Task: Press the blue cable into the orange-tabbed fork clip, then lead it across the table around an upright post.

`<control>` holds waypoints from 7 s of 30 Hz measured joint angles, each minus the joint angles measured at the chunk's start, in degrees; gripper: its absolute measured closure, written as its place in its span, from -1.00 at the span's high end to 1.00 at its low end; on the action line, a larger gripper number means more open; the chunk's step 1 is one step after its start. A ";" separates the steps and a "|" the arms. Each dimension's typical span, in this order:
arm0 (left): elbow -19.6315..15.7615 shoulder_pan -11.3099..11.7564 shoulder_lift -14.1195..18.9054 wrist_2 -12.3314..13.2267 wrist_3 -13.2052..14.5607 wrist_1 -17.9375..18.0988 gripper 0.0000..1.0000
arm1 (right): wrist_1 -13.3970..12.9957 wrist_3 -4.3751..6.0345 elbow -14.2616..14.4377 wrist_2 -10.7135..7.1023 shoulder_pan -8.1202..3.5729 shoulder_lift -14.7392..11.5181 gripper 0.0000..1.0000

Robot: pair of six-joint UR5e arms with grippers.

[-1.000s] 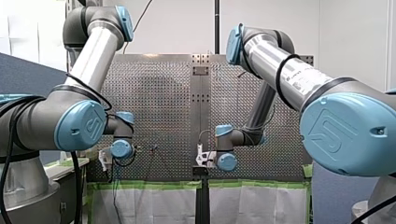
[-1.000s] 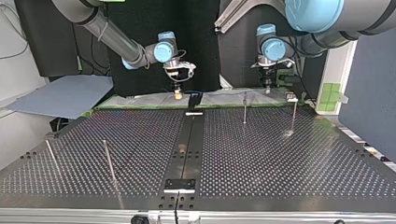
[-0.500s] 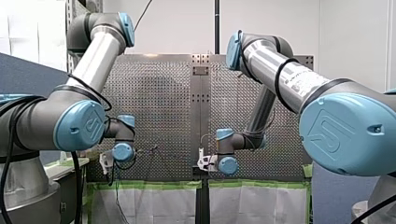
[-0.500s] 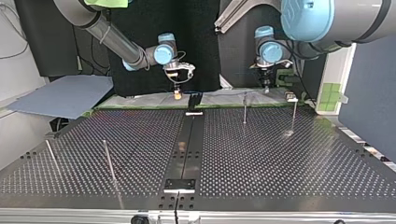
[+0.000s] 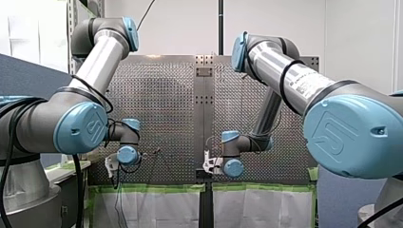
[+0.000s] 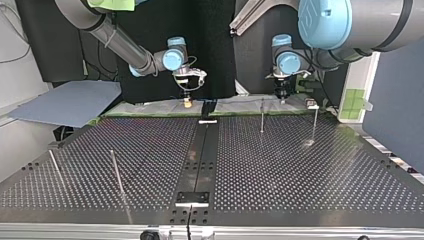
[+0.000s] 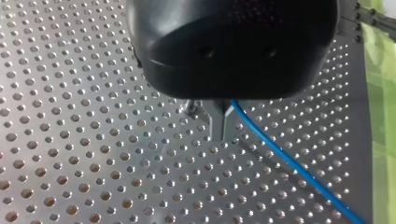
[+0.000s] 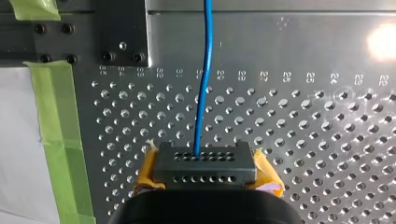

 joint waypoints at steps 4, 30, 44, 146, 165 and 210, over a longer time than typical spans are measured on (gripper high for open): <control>1.88 -0.01 -0.01 0.38 -0.26 -2.16 -1.00 | 0.13 0.00 -0.03 -0.05 -0.49 0.06 -1.00; 8.95 0.40 0.00 1.57 -1.02 -10.31 -1.00 | 1.73 -0.13 -1.98 -0.24 -2.89 0.22 -1.00; 11.48 0.74 0.00 2.01 -2.28 -10.50 -1.00 | 5.31 -0.42 -6.08 -0.40 -4.58 0.21 -1.00; -6.33 -3.29 7.95 11.30 -0.92 -2.89 1.00 | 6.57 -0.02 -6.35 -2.99 -4.67 0.54 -1.00; -6.34 -3.87 7.98 11.25 0.16 -3.60 1.00 | 6.58 0.16 -6.35 -3.33 -4.90 0.98 -1.00; 0.52 -9.70 7.98 6.01 5.70 -10.77 1.00 | 6.74 0.12 -7.39 -3.41 -4.90 2.11 -1.00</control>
